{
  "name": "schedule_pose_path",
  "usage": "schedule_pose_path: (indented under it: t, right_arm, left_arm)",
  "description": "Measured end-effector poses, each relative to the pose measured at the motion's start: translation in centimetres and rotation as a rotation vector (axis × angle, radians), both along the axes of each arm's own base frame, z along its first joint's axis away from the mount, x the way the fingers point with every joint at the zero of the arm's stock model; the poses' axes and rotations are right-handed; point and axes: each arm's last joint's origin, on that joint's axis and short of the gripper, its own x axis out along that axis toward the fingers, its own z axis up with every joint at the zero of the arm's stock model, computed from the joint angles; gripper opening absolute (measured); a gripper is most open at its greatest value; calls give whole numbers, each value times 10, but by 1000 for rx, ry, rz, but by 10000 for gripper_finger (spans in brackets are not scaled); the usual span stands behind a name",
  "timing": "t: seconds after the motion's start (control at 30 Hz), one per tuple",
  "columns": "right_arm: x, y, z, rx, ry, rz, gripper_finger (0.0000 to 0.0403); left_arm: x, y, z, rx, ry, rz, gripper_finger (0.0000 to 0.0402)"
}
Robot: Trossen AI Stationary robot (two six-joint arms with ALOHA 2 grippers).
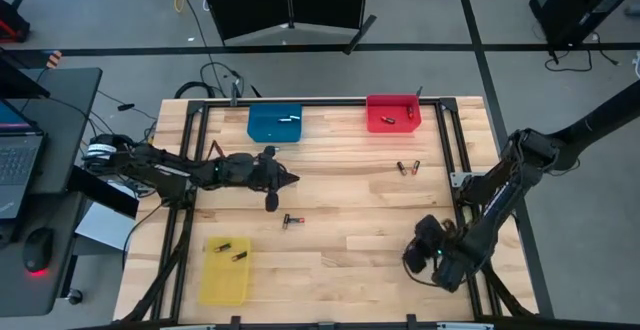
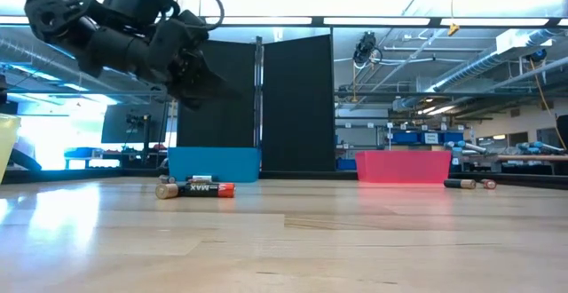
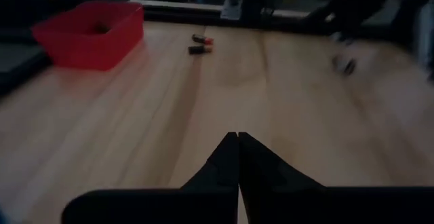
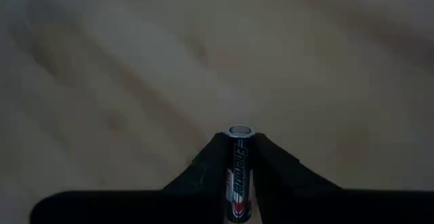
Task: Sort batteries
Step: Put the silver battery into the blue bin
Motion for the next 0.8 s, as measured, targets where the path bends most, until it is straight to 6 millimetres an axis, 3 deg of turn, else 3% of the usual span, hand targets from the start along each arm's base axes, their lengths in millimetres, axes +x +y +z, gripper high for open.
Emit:
schedule_pose_path:
  t: [0.3,0.43,0.53,0.67,0.8]
  right_arm:
    - [54,-71,13,-440,-221,108,59]
    - [87,-109,22,-505,-355,212,59]
    - [108,-139,33,-515,-580,333,59]
    - [123,-173,45,-585,-850,472,59]
    - [136,-191,46,-658,-959,569,59]
  left_arm:
    - [2,8,16,-153,-171,-89,7]
    - [5,8,21,-144,-197,-97,12]
    - [8,8,27,-144,-212,-108,15]
    - [11,9,32,-134,-228,-116,16]
    - [15,7,38,-120,-246,-125,21]
